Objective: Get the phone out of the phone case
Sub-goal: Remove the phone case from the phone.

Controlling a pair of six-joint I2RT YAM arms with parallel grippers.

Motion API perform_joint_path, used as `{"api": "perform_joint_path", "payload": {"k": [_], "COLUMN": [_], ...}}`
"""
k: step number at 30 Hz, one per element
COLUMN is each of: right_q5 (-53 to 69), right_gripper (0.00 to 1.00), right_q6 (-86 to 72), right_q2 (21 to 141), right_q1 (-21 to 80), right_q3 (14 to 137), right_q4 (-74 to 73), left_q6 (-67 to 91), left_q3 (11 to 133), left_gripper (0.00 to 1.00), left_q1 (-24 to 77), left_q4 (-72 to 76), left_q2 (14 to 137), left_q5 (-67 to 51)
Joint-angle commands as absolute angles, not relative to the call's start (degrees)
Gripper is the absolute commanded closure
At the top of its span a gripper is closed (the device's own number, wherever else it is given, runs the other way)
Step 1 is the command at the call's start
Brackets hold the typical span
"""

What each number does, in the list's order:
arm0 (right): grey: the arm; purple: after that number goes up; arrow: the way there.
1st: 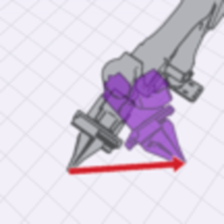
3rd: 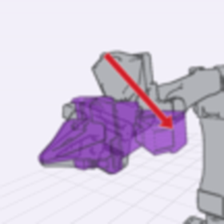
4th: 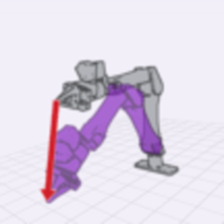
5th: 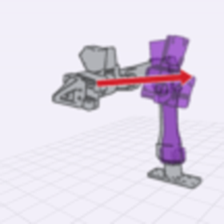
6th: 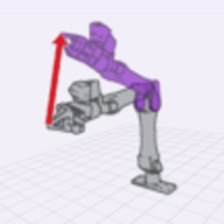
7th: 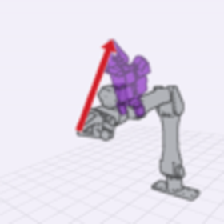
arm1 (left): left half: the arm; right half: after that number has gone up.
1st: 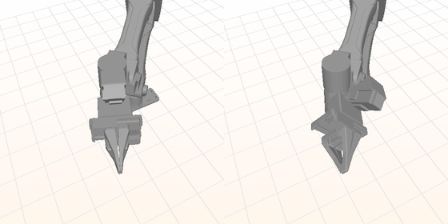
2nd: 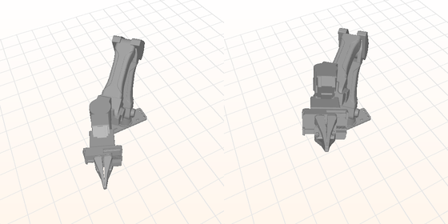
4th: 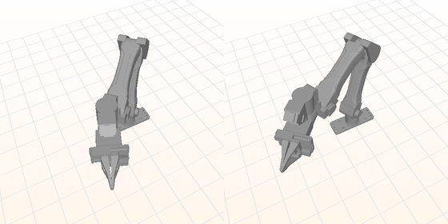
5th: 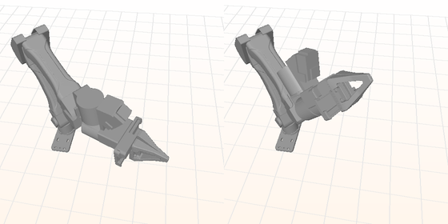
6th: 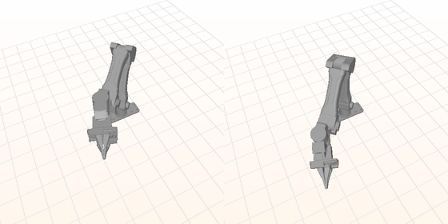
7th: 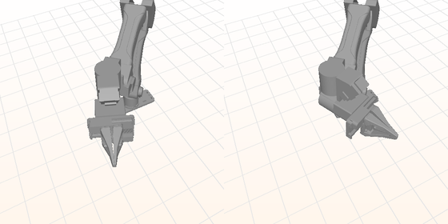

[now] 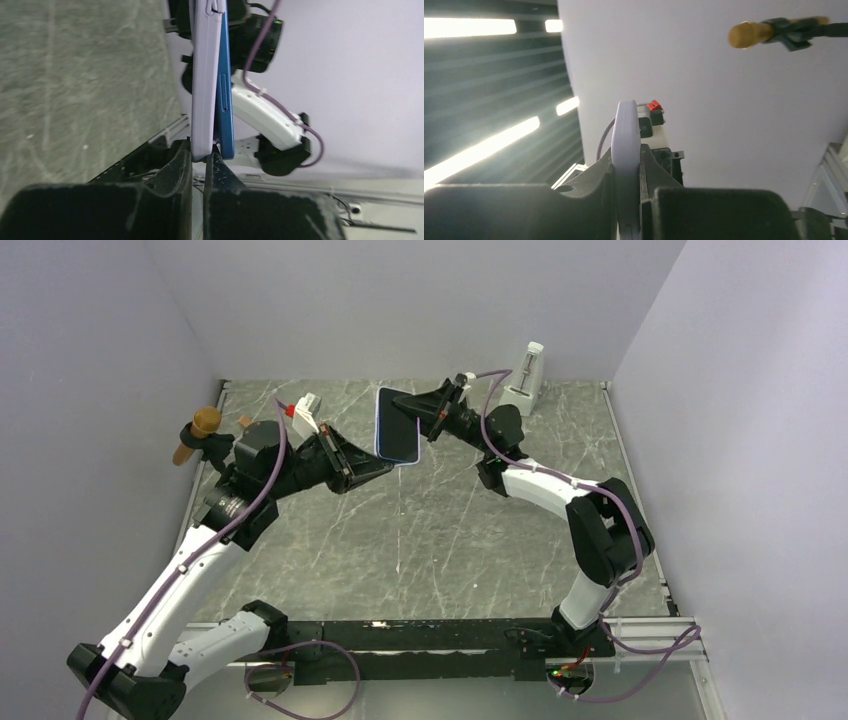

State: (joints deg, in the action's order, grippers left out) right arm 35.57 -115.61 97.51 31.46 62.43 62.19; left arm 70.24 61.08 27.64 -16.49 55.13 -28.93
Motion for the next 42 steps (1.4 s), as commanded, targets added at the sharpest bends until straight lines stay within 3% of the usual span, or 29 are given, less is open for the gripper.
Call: {"api": "perform_joint_path", "payload": {"k": [1, 9, 17, 22, 27, 31, 33, 38, 42], "right_q5": [42.5, 41.1, 38.8, 43.4, 48.9, 55.1, 57.5, 58.8, 58.1], "right_gripper": [1.00, 1.00, 1.00, 1.00, 1.00, 1.00, 1.00, 1.00, 1.00], "right_q6": [-121.7, -127.8, -131.9, -125.9, -119.4, -107.4, -99.9, -87.5, -86.3], "right_q2": [90.8, 91.7, 95.2, 95.3, 92.4, 89.7, 89.2, 88.3, 87.7], "right_q1": [38.4, 38.5, 38.5, 36.3, 29.8, 24.3, 22.8, 22.5, 22.5], "right_q3": [63.4, 63.8, 65.6, 67.2, 61.7, 60.6, 62.0, 65.1, 64.0], "right_q4": [73.1, 75.1, 79.1, 71.9, 65.2, 51.0, 42.2, 27.2, 26.6], "left_q6": [61.1, 53.1, 50.0, 49.8, 50.3, 50.8, 53.9, 69.7, 79.2], "left_q3": [58.2, 54.7, 54.5, 55.0, 53.3, 52.1, 51.0, 47.2, 47.5], "left_gripper": [1.00, 1.00, 1.00, 0.98, 0.42, 0.17, 0.13, 0.15, 0.15], "left_q1": [25.4, 19.5, 18.7, 18.5, 18.5, 18.5, 18.5, 18.7, 20.4], "left_q4": [-37.8, -36.9, -30.4, -29.3, -28.0, -26.9, -22.9, -4.5, 4.8], "left_q2": [61.2, 59.6, 58.6, 56.7, 51.0, 42.9, 39.1, 36.3, 38.2], "left_q5": [-7.4, -2.0, -10.0, -19.5, -30.8, -33.0, -35.7, -41.2, -38.7]}}
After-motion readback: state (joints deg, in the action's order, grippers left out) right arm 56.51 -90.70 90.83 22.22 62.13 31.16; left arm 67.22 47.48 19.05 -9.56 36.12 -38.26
